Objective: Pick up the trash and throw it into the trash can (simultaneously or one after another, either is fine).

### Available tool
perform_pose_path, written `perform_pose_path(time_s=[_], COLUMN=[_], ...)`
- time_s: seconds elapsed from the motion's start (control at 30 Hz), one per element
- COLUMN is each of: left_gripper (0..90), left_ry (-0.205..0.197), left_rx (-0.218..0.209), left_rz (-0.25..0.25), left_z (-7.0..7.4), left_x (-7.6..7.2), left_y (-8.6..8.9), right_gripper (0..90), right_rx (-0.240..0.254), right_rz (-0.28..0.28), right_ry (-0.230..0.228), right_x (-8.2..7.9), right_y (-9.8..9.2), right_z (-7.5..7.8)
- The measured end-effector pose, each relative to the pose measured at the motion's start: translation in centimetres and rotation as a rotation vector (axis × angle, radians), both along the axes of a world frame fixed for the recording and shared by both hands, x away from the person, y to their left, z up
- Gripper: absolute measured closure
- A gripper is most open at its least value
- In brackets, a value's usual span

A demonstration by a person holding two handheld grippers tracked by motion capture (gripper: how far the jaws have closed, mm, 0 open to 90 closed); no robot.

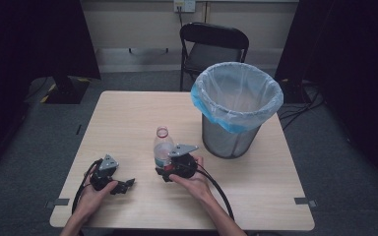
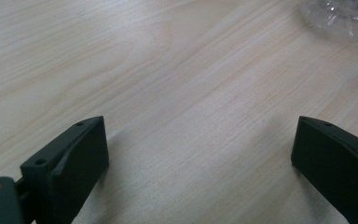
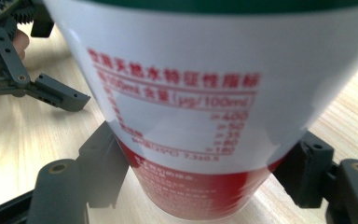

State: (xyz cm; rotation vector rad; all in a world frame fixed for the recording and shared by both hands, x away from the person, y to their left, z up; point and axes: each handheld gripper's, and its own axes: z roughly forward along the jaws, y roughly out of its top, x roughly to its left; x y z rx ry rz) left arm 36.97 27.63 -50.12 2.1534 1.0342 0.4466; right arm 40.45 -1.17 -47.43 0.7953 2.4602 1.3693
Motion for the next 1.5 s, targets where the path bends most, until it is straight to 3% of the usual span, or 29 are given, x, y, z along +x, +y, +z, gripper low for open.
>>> perform_pose_path(time_s=[0.5,1.07,1.23,1.5], left_gripper=[3.3,3.3,3.3,3.3], left_ry=[-0.001,0.0,-0.001,-0.001], left_rx=[0.0,0.0,-0.001,0.0], left_rz=[0.0,0.0,-0.001,-0.001], left_z=[0.0,0.0,0.0,0.0], left_x=[0.0,0.0,0.0,0.0], left_y=[0.0,0.0,0.0,0.0], right_gripper=[27.1,27.2,27.3,27.3], right_rx=[0.062,0.104,0.135,0.141], right_rz=[-0.001,-0.001,0.017,0.035], right_ry=[0.015,-0.035,-0.026,-0.032], right_x=[-0.5,-1.3,-1.4,-1.6], right_y=[-1.0,-2.3,-2.5,-2.1], right_z=[1.5,5.6,6.8,8.5])
